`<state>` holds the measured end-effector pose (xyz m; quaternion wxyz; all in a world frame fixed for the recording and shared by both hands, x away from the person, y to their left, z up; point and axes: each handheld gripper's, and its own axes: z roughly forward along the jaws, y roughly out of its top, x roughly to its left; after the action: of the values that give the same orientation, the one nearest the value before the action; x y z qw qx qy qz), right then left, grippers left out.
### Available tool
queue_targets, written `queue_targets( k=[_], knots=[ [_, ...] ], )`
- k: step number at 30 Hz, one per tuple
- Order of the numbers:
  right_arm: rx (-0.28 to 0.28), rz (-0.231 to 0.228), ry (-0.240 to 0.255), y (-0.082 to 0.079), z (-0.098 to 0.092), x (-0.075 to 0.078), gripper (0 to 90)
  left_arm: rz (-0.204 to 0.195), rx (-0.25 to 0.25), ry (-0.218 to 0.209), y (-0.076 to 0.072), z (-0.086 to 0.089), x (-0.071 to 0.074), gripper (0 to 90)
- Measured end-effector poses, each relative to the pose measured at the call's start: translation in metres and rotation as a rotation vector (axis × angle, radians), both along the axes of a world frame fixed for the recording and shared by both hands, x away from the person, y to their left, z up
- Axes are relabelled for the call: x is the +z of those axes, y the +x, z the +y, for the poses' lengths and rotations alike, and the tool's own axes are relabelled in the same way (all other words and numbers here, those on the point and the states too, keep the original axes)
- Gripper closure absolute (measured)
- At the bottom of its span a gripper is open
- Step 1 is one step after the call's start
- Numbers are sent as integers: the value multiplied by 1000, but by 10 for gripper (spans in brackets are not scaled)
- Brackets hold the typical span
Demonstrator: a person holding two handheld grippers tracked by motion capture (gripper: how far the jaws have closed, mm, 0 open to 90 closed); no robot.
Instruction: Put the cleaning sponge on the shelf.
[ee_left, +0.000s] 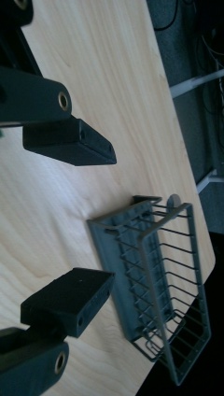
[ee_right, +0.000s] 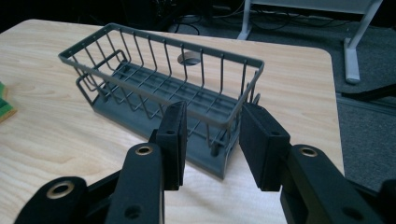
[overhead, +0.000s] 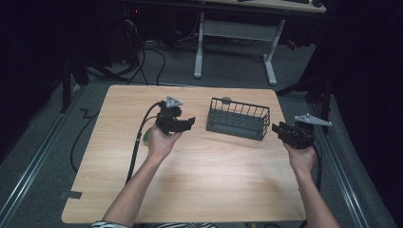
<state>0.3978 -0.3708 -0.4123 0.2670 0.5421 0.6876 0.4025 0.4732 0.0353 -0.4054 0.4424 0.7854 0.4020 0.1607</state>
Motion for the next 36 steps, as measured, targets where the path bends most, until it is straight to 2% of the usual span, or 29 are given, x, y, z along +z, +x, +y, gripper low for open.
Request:
queue_targets(
  k=[5,6,8,13,18,21,25,29,36],
  knots=[
    [-15,2,-4,16,1,6,622,2,-5,16,19,-22,1,388],
    [-18,14,-7,22,1,6,622,6,-8,23,22,-27,1,388],
    [-24,18,-6,24,1,6,622,12,-11,25,28,-35,0,393],
    [-33,35,-16,36,3,3,622,35,-7,32,43,-52,-7,402],
    [-54,72,-25,50,5,-7,622,43,5,63,58,-66,-14,427],
    [-69,92,-31,57,5,-12,622,53,15,46,62,-70,-18,468],
    [-92,116,-44,64,4,-19,624,73,13,56,66,-74,-26,501],
    [-101,130,-34,66,1,-23,625,96,9,56,70,-76,-33,514],
    [-98,148,-26,68,1,-30,629,104,2,36,72,-79,-38,574]
  ],
)
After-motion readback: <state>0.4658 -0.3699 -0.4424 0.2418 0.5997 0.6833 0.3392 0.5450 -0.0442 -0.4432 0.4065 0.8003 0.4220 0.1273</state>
